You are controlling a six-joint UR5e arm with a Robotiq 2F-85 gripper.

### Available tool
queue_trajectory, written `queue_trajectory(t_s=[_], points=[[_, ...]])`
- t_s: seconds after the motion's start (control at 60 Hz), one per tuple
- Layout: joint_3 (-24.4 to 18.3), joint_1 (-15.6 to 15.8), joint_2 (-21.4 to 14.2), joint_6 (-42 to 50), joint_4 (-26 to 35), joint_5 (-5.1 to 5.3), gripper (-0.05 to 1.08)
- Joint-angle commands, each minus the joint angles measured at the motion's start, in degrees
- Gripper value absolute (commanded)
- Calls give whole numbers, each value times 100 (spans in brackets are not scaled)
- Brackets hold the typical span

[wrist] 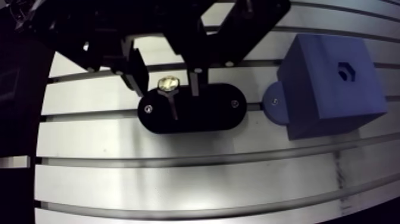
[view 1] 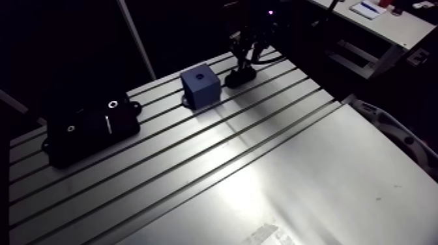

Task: Pick up the M10 bolt and insert it into the hex recess until seated.

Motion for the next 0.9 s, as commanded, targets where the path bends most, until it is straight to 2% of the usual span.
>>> queue_trajectory(t_s=[0.017, 0.9], points=[[7, 0, -2, -2, -9, 0, 53], [-11, 0, -2, -2, -9, 0, 58]])
